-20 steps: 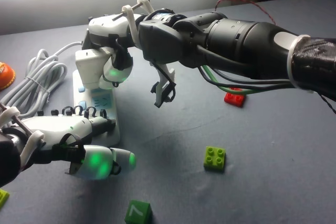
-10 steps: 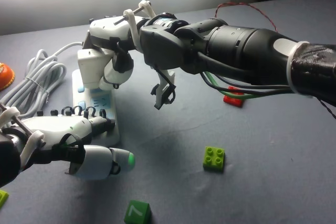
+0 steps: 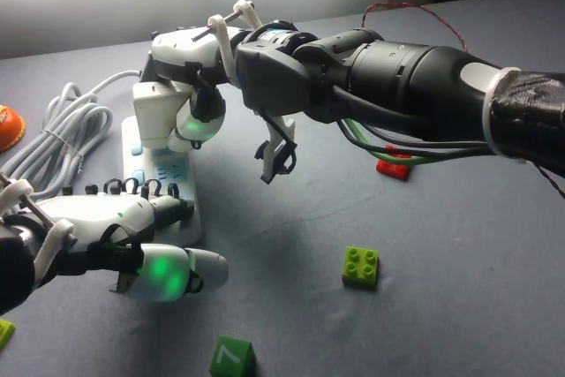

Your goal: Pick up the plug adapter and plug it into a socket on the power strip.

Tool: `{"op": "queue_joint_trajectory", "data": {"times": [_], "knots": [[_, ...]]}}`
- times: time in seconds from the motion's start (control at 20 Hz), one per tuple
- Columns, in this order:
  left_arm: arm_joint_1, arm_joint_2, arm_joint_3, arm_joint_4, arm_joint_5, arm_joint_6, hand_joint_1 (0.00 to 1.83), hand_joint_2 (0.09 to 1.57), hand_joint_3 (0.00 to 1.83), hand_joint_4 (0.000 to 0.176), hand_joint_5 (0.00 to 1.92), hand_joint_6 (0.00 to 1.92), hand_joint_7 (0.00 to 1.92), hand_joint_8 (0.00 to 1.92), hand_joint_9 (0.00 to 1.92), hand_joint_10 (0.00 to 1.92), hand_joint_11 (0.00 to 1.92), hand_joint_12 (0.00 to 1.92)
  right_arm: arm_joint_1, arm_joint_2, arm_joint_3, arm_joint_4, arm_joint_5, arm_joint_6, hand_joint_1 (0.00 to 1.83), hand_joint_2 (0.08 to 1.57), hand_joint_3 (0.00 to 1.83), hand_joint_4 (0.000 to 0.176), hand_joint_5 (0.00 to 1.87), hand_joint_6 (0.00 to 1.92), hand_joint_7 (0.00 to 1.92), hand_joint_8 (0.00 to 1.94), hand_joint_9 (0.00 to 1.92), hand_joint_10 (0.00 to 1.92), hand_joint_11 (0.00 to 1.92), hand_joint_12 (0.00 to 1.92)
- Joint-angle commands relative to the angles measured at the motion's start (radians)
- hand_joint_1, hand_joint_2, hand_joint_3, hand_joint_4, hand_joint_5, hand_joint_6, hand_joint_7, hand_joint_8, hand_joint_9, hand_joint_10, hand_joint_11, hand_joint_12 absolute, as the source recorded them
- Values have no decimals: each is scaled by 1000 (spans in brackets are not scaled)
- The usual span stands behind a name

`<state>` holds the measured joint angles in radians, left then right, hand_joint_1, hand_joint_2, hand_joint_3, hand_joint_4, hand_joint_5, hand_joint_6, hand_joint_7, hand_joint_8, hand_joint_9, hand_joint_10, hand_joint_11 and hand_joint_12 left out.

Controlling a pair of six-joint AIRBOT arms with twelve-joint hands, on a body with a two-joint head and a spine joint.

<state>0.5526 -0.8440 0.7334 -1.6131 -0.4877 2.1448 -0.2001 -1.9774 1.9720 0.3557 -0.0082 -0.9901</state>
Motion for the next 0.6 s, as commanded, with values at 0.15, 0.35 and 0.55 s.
{"op": "queue_joint_trajectory", "data": {"times": [0.15,0.35,0.55], "knots": [[-3,0,3,15,-11,-8,0,1264,4,0,30,3,15,0,9,0,0,105,4,-3,-4,-13,51,-2,1370,1162,0,0,816,934,870,1227,905,1425,834,1491],[-3,1,4,15,-11,-8,0,1261,0,0,16,3,6,0,6,0,0,101,5,1,-4,-19,57,-2,1189,1242,0,0,680,1249,818,1426,691,1207,604,1665],[-4,7,4,15,-11,-8,0,1265,0,0,12,4,0,0,0,0,2,47,8,7,-4,-19,59,-2,1076,1271,0,0,682,1410,653,853,553,955,379,1551]]}}
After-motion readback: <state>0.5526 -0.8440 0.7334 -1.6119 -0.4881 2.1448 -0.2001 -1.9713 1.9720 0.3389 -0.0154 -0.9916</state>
